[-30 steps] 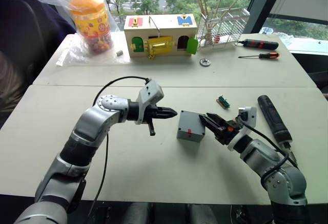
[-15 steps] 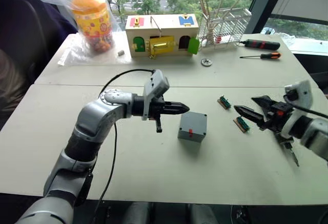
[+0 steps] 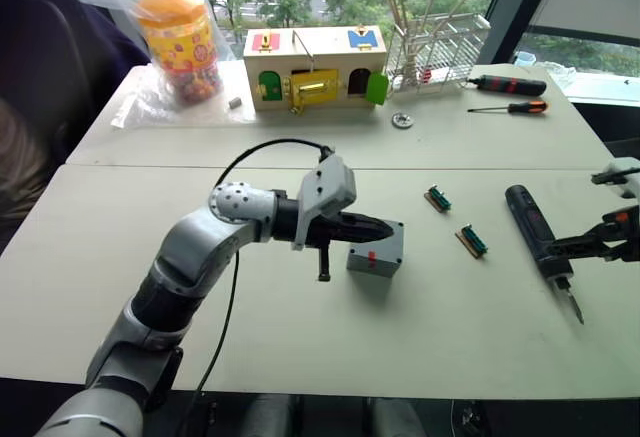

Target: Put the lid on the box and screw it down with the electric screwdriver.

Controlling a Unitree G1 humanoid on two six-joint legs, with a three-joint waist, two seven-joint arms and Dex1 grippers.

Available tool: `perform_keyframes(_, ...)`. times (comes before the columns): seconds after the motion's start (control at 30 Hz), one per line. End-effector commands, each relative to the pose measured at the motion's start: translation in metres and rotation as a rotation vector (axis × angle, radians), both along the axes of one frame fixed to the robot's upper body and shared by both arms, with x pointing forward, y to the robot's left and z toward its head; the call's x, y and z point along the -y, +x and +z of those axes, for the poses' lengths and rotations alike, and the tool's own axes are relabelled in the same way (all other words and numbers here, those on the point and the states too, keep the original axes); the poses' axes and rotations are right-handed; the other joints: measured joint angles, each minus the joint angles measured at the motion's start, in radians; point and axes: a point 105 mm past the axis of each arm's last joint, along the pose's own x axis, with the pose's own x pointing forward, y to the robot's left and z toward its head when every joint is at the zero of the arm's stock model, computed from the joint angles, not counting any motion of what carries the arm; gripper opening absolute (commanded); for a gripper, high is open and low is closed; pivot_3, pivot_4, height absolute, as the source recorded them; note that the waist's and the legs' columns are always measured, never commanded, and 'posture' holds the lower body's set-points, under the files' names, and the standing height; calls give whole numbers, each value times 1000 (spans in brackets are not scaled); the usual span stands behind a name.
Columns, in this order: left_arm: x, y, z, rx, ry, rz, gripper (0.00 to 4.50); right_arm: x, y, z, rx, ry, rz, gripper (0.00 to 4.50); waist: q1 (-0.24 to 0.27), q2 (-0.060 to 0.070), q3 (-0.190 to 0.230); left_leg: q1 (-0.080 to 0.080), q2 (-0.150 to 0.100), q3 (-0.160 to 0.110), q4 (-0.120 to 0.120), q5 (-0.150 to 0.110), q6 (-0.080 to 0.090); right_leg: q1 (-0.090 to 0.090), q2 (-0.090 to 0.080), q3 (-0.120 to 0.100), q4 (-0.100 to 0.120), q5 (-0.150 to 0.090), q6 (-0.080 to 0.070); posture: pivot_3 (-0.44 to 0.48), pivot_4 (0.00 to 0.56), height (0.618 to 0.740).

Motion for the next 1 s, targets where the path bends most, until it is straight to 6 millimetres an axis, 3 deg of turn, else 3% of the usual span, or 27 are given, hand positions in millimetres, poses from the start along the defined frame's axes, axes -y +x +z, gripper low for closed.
perform_keyframes(0.03, -2, -3, 3, 21, -28, 31, 0, 10, 5, -3, -31, -6, -30, 4480, 0, 0, 0, 0, 0, 0, 0, 0, 0, 0, 0, 0, 0, 0, 0, 0, 150, 740)
perform_keyframes(0.37, -8, 3, -8, -17, -35, 117, 0, 13, 17, -38, -179, -48, 3, 4480, 3, 0, 0, -1, -2, 0, 1, 0, 0, -1, -2, -1, 1, 0, 0, 0, 150, 740)
perform_keyframes(0.47, -10, 4, -9, -22, -37, 135, 0, 12, 12, -49, -237, -67, 34, 3827, 3, 0, 0, -1, -2, -1, 1, 0, 0, -1, -2, -2, 1, 0, 0, 0, 150, 740)
perform_keyframes(0.63, -11, 10, -12, -24, -40, 159, 0, 7, 9, -61, -284, -61, 52, 1956, 3, 0, 0, -1, -2, -1, 1, 0, 0, -1, -2, -2, 2, 0, 0, 0, 150, 740)
perform_keyframes(0.73, -11, 12, -12, -28, -42, 162, 0, 8, 9, -63, -278, -67, 43, 1762, 4, -1, -1, -1, -2, -2, 2, 0, 0, 0, -2, -2, 2, 0, 0, 0, 150, 740)
perform_keyframes(0.87, -14, 19, -13, -30, -38, 162, 0, 14, 18, -53, -183, -62, -8, 1762, 3, -3, -1, 0, -2, -2, 2, 0, 0, 1, -2, -2, 1, 0, 0, 0, 150, 740)
perform_keyframes(1.0, -20, 33, -12, -48, -43, 176, 0, 24, 41, -3, 75, -99, -80, 1762, 0, -1, -1, 0, -3, 0, 3, 0, 0, 0, -4, -3, 1, 0, 0, 0, 150, 740)
